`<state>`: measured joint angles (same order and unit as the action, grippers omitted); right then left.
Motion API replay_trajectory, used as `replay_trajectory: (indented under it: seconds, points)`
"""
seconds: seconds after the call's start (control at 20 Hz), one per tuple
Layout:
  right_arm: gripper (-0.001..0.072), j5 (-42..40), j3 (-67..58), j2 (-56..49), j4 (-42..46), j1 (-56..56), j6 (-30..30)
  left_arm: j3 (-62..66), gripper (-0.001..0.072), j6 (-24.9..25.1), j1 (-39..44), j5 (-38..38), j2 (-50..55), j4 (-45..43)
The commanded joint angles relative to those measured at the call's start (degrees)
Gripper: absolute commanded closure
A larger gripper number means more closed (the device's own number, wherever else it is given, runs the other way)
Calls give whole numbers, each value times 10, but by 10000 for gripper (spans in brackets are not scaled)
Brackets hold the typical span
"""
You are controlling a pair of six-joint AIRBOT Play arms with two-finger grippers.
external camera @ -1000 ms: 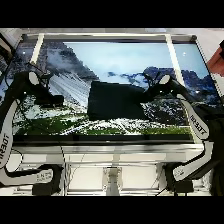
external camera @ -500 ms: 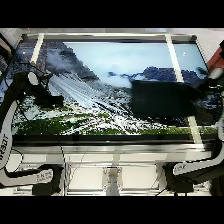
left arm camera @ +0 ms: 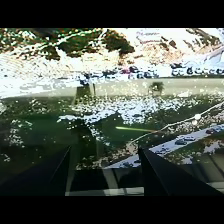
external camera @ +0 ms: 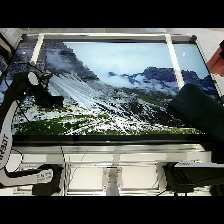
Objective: Fold the clothes and pants, and hang the long-sleeved shirts on hangers.
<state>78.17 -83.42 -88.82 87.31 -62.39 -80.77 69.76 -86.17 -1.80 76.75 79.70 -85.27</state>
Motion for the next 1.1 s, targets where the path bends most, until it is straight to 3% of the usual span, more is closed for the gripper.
replay_trajectory:
  seconds: [0.0,0.2,0.3,0.35,0.45,0.75,0.9,1.05]
  points:
    - [251,0,0,8,-9,-24,7,0,215,0,-1,0,0,0]
    - [252,-31,0,41,-92,16,9,0,215,0,-1,0,0,0]
    - [308,-32,0,61,-158,61,11,0,215,0,-1,0,0,0]
    - [396,-26,0,71,-185,90,21,0,215,0,-1,0,0,0]
    - [688,-19,1,89,-217,167,50,0,215,0,-1,0,0,0]
    - [692,-22,43,104,-210,482,43,0,215,0,-1,0,0,0]
    - [692,-63,79,104,-146,643,33,0,214,0,-1,0,0,0]
    - [693,-62,91,84,-122,735,7,0,215,0,-1,0,0,0]
